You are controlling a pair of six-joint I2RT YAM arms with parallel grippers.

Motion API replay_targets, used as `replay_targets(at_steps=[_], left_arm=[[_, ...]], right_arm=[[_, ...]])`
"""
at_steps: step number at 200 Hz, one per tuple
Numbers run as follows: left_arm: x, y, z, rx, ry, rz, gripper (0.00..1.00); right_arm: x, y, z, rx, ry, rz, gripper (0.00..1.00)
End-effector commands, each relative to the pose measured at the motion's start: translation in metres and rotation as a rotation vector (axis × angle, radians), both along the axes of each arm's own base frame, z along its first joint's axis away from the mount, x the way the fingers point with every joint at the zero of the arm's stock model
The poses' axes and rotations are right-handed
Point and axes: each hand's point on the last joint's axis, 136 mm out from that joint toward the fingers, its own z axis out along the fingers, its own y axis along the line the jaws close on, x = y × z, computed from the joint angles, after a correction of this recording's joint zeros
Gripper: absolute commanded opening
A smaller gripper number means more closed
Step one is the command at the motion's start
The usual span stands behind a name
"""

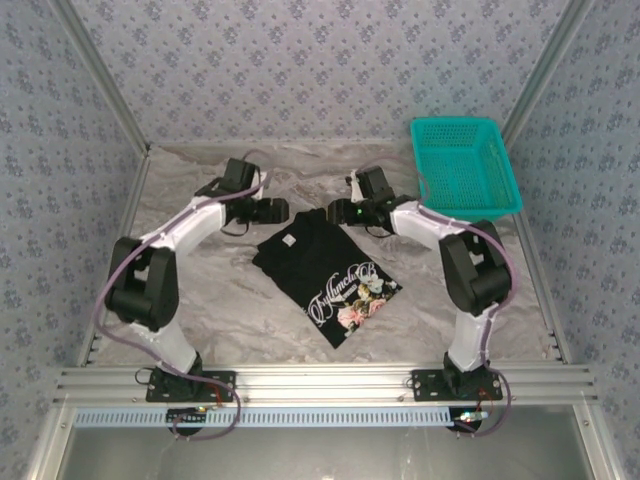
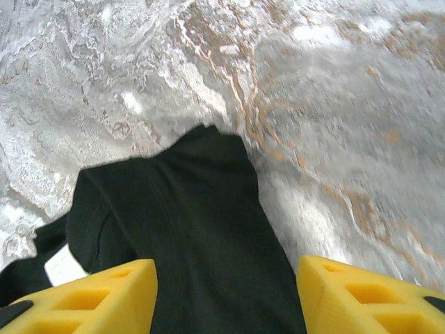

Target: Fold the inside-out t-shirt

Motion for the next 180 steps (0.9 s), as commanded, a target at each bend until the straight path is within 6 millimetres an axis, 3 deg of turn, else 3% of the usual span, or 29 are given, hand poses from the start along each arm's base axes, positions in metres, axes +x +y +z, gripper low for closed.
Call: replay_targets(at_steps=[1,28,65,103,137,180], left_arm=[[-0.029,0.028,-0.001,-0.037,0.043,0.132,0.78],[-0.068,0.039,-0.016,-0.149,0.126,0.193,0.77],[-0.086,0.027,-0.041,-0.246,0.235,0.214,0.69],[-0.075,0.012,-0.054,-0.336,0.252,0.219,0.49],[-0.062,0.003,-0.056,-0.376,0.243,0.204,0.3],[-0.043,-0.007,-0.041,-0.425,0.173,0.163,0.09]], right_arm=[[0.011,0.009,-0.006,-0.024,0.0,0.054,0.59],[0.023,0.018,-0.019,-0.037,0.017,0.085,0.61],[0.027,0.026,-0.032,-0.043,0.034,0.104,0.6],[0.024,0.038,-0.041,-0.02,0.051,0.14,0.49],[0.016,0.049,-0.04,0.035,0.084,0.169,0.31],[0.018,0.035,-0.028,0.044,0.074,0.14,0.1]])
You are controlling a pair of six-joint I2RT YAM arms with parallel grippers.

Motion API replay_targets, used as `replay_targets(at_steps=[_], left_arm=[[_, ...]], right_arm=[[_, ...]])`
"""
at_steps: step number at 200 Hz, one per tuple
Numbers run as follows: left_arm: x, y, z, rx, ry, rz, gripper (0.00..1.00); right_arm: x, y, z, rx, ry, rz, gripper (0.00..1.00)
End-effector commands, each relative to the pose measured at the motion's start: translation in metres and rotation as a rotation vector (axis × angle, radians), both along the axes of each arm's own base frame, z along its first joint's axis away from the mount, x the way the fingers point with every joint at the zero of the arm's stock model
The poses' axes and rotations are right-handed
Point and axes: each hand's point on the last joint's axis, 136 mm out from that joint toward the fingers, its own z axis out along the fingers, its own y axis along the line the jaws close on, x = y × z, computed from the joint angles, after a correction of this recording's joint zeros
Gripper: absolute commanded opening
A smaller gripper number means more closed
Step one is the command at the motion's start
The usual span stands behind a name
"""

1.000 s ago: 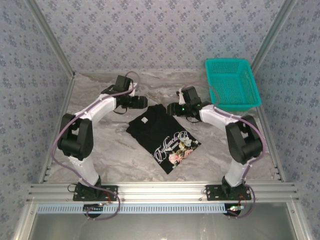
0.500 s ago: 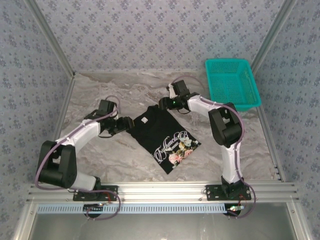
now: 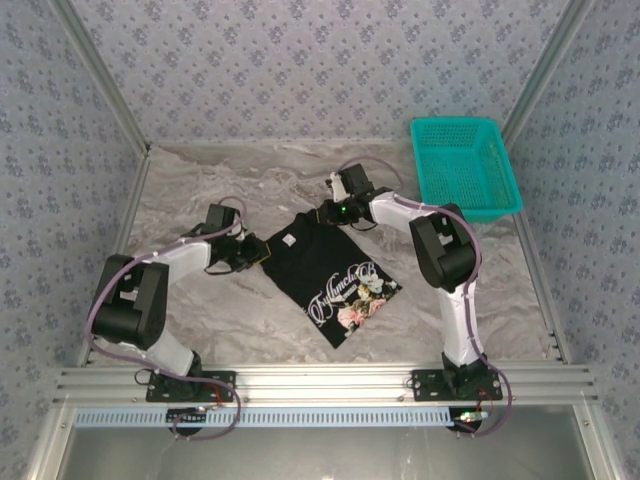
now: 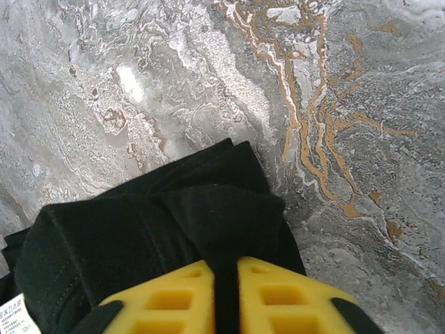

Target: Fold the inside-out t-shirt

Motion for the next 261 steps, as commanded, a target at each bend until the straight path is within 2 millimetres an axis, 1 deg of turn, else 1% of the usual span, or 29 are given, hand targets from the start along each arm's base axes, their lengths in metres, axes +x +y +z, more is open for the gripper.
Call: replay_targets(at_steps=[1,23,45,66,95,104,115,122,139,151,160,173,182,194,203,230,244,255,261], left_arm=[[0.023,-0.017,0.03,-0.075,-0.119,-0.04,0.08],[0.025,-0.026,0.049,-0.14,-0.176,-0.072,0.04],[0.023,-0.033,0.064,-0.198,-0.226,-0.103,0.01],[0.025,-0.037,0.067,-0.227,-0.255,-0.13,0.0],[0.033,-0.034,0.071,-0.267,-0.293,-0.143,0.0],[0.036,-0.028,0.066,-0.239,-0.302,-0.13,0.0],[0.04,-0.018,0.053,-0.2,-0.288,-0.1,0.0],[0.042,-0.011,0.043,-0.175,-0.264,-0.073,0.0],[0.046,0.008,0.01,-0.093,-0.165,-0.003,0.0],[0.046,0.014,-0.009,-0.051,-0.115,0.01,0.04],[0.044,0.016,-0.018,-0.03,-0.082,0.013,0.05],[0.041,0.018,-0.025,-0.02,-0.061,0.022,0.1],[0.04,0.022,-0.026,-0.002,-0.056,0.033,0.12],[0.036,0.026,-0.023,0.025,-0.061,0.037,0.2],[0.035,0.03,-0.019,0.052,-0.074,0.04,0.24],[0.033,0.042,-0.005,0.128,-0.11,0.044,0.39],[0.033,0.041,0.005,0.127,-0.13,0.038,0.46],[0.031,0.04,0.014,0.114,-0.148,0.036,0.5],[0.03,0.038,0.018,0.109,-0.158,0.034,0.53]], right_arm=[[0.002,-0.006,0.016,0.029,-0.008,-0.007,0.1],[0.002,-0.016,0.032,0.071,-0.025,-0.017,0.06],[0.004,-0.022,0.04,0.126,-0.021,-0.027,0.06],[0.007,-0.024,0.035,0.131,-0.014,-0.03,0.06],[0.012,-0.023,0.025,0.125,0.003,-0.037,0.06],[0.013,-0.023,0.023,0.124,0.004,-0.039,0.06],[0.014,-0.023,0.02,0.117,0.006,-0.044,0.06],[0.015,-0.024,0.018,0.109,0.008,-0.047,0.06],[0.018,-0.028,0.009,0.082,0.022,-0.065,0.08],[0.018,-0.03,0.002,0.061,0.036,-0.076,0.1],[0.019,-0.033,-0.002,0.041,0.045,-0.088,0.11],[0.022,-0.039,-0.005,0.008,0.049,-0.11,0.14],[0.023,-0.043,-0.006,-0.019,0.053,-0.125,0.16],[0.025,-0.05,-0.004,-0.038,0.05,-0.142,0.18],[0.025,-0.054,0.0,-0.038,0.045,-0.149,0.21],[0.025,-0.066,0.021,-0.033,0.005,-0.16,0.3],[0.019,-0.072,0.036,-0.032,-0.022,-0.153,0.35],[0.009,-0.078,0.044,-0.04,-0.042,-0.144,0.37],[0.001,-0.08,0.048,-0.041,-0.051,-0.133,0.39]])
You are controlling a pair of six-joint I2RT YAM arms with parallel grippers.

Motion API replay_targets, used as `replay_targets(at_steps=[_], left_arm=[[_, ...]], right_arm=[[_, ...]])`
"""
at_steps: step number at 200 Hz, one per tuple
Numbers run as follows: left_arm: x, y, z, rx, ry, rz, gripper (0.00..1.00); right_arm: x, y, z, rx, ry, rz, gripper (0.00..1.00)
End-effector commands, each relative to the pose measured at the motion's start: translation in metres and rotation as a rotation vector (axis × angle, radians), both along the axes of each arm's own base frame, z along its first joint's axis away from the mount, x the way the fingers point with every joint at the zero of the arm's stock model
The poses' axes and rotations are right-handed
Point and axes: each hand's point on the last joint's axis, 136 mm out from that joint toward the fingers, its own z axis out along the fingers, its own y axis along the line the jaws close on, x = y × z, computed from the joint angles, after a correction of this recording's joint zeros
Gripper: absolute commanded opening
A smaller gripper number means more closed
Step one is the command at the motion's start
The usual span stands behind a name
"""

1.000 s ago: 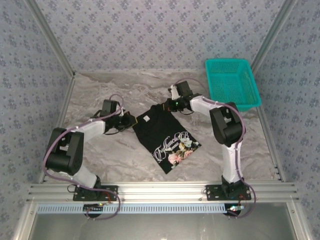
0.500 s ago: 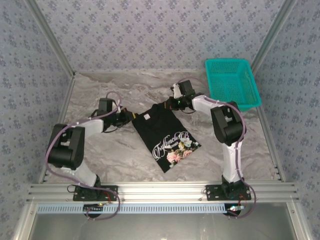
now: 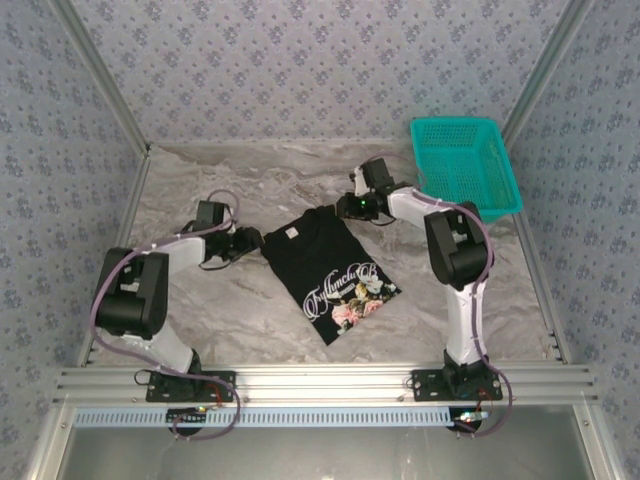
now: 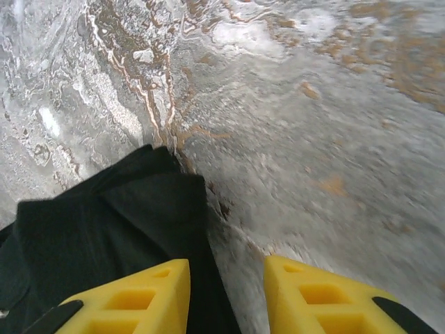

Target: Fold the inside-out t-shirt

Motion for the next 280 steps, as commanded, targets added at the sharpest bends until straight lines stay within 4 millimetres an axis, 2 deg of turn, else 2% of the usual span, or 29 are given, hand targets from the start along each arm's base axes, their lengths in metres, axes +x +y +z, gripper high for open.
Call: replay_targets(at_steps=[1,14,34,37,54,77,109,131,152,177,191,201,234,243,255,280], left_arm=[[-0.004,0.003,0.019,0.029,-0.043,-0.009,0.54],[-0.009,-0.004,0.029,0.018,-0.068,-0.026,0.57],[-0.018,-0.024,0.041,0.003,-0.1,-0.081,0.59],[-0.019,-0.029,0.042,0.001,-0.105,-0.092,0.59],[-0.023,-0.05,0.047,-0.013,-0.109,-0.142,0.59],[-0.019,-0.069,0.044,-0.012,-0.095,-0.189,0.58],[-0.002,-0.08,0.019,0.001,-0.042,-0.206,0.57],[0.008,-0.089,0.009,-0.005,-0.029,-0.236,0.56],[0.018,-0.095,0.006,0.006,-0.034,-0.265,0.56],[0.027,-0.102,0.009,0.004,-0.053,-0.308,0.56],[0.032,-0.106,0.015,0.001,-0.065,-0.326,0.56],[0.036,-0.107,0.023,0.0,-0.08,-0.339,0.57],[0.043,-0.101,0.065,0.005,-0.174,-0.326,0.59],[0.044,-0.092,0.074,0.018,-0.194,-0.305,0.6],[0.042,-0.075,0.076,0.049,-0.19,-0.252,0.61],[0.032,-0.039,0.061,0.054,-0.136,-0.142,0.68]], right_arm=[[-0.017,-0.015,0.044,-0.017,-0.082,0.017,0.39],[-0.032,-0.02,0.05,-0.029,-0.106,0.032,0.41],[-0.069,-0.012,0.048,-0.023,-0.075,0.09,0.41],[-0.08,-0.014,0.037,-0.037,-0.041,0.099,0.41],[-0.119,-0.007,0.02,-0.064,0.035,0.161,0.41],[-0.157,-0.009,-0.001,-0.115,0.125,0.203,0.39],[-0.185,-0.02,-0.028,-0.149,0.236,0.178,0.36],[-0.205,-0.021,-0.038,-0.16,0.283,0.173,0.35],[-0.226,-0.012,-0.041,-0.121,0.315,0.162,0.34],[-0.245,0.013,-0.034,-0.043,0.306,0.167,0.35],[-0.241,0.016,-0.024,-0.046,0.27,0.158,0.36],[-0.231,0.012,-0.014,-0.061,0.231,0.141,0.39],[-0.171,-0.009,0.028,-0.066,0.075,0.076,0.5],[-0.154,-0.013,0.035,-0.07,0.039,0.062,0.55],[-0.134,-0.02,0.039,-0.079,0.014,0.046,0.62],[-0.1,-0.027,0.032,-0.077,0.018,0.033,0.7]])
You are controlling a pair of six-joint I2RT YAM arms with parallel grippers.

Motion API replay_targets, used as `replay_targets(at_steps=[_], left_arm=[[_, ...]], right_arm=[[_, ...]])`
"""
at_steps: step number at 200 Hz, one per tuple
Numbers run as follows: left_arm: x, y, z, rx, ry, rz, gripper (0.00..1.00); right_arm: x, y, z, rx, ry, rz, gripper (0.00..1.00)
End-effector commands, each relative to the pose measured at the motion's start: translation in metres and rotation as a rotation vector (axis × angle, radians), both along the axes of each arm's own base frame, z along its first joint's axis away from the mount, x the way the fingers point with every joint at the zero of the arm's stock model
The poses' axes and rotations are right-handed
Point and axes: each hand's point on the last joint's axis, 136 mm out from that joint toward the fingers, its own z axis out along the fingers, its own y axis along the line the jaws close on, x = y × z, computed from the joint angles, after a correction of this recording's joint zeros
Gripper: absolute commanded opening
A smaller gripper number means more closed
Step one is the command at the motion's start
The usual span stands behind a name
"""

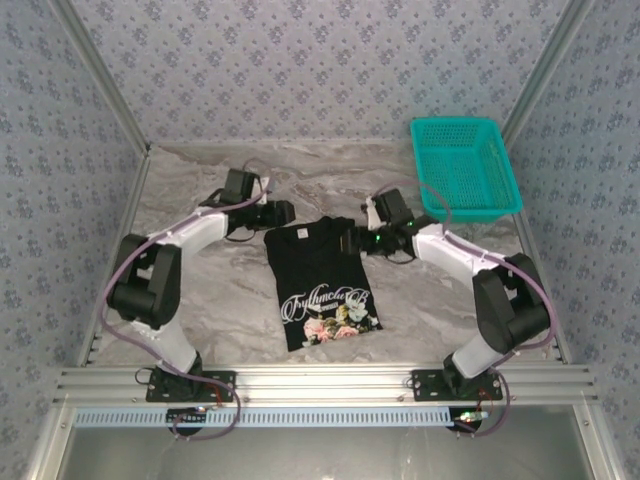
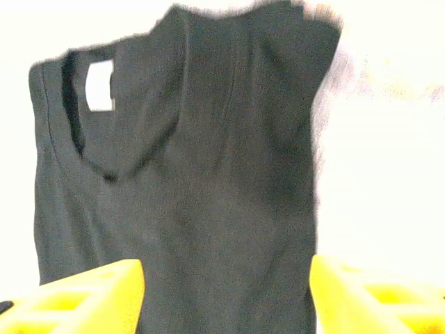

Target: Fold the inside-out t-shirt

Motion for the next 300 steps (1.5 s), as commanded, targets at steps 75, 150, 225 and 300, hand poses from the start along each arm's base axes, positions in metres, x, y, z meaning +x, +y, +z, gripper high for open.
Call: replay_targets(at_steps=[75,150,225,300], left_arm=[[-0.015,0.04,-0.042,-0.097,0.136,0.059,0.75],[-0.015,0.025,-0.073,-0.068,0.189,0.022,0.75],[-0.026,0.0,-0.082,-0.11,0.217,-0.023,0.69],[-0.024,-0.005,-0.088,-0.119,0.217,-0.033,0.54]], right_arm=[[0.082,0.014,-0.039,-0.009,0.034,0.094,0.76],[0.085,0.026,-0.061,0.002,0.07,0.122,0.73],[0.073,0.045,-0.068,0.065,0.11,0.153,0.68],[0.067,0.058,-0.066,0.158,0.139,0.164,0.6]])
